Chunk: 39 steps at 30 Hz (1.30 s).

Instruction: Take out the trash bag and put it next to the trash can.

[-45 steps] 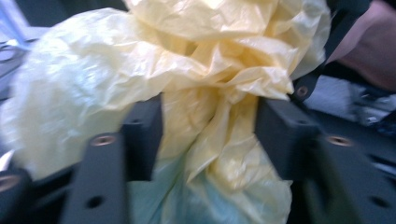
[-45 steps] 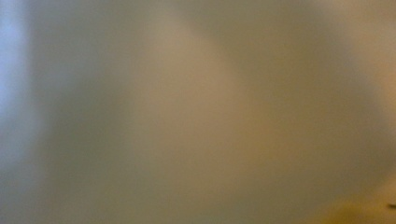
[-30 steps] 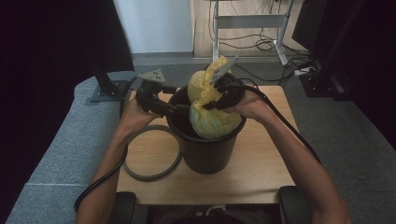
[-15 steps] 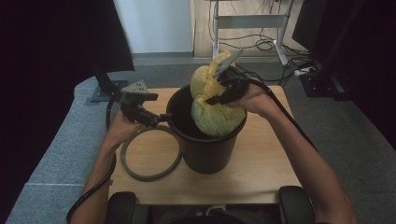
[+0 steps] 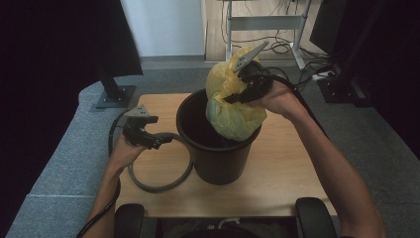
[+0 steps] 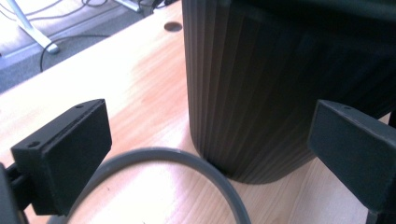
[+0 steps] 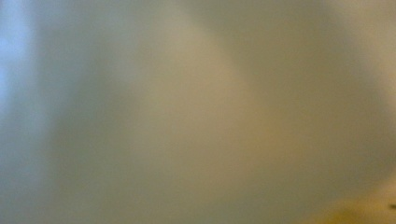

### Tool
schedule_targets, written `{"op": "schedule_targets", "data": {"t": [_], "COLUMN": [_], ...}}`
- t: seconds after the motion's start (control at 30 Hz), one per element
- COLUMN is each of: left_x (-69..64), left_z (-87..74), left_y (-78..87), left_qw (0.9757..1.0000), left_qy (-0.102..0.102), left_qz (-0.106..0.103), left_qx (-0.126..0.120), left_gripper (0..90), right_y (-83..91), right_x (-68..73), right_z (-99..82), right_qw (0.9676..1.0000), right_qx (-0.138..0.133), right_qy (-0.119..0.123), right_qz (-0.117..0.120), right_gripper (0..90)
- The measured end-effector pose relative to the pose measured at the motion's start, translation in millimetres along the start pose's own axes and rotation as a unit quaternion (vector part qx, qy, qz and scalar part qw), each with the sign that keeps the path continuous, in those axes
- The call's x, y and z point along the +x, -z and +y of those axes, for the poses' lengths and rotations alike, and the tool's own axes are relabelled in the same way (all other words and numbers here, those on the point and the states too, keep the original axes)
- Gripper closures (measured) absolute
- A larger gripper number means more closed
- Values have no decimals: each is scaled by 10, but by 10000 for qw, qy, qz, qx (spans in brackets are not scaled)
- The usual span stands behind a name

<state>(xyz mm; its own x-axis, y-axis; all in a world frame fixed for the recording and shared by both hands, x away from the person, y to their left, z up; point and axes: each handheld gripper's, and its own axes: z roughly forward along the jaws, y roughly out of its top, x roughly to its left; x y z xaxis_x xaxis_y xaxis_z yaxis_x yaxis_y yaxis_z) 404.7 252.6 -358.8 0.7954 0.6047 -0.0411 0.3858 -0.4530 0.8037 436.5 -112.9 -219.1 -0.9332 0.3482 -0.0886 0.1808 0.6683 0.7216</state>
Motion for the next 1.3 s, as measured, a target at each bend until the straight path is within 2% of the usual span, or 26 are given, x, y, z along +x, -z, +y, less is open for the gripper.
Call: {"op": "schedule_targets", "data": {"t": [0.2,0.4,0.53,0.77,0.93,1.3], "left_x": [-15,-19,-20,-33,-55,-77], "left_z": [-190,-398,-539,-750,-855,-1072], "left_y": [-111,-218,-308,-441,-504,-617], "left_qw": [9999,9996,9992,9986,9982,9967], "left_qy": [57,223,308,498,576,683], "left_qz": [101,91,162,113,112,363], "left_qx": [127,150,208,136,95,225], "left_gripper": [0,0,0,0,0,0], "right_y": [112,260,347,493,603,890], "right_x": [-9,-14,-12,-19,-30,-83], "right_z": [16,26,25,11,-21,-143], "right_qw": [10000,9998,9996,9991,9984,9956], "right_qx": [-27,-44,-60,-55,-52,-130], "right_qy": [-15,-13,-16,-43,-97,-298], "right_qz": [-90,-200,-283,-423,-546,-878], "right_gripper": [739,739,738,739,738,739]}}
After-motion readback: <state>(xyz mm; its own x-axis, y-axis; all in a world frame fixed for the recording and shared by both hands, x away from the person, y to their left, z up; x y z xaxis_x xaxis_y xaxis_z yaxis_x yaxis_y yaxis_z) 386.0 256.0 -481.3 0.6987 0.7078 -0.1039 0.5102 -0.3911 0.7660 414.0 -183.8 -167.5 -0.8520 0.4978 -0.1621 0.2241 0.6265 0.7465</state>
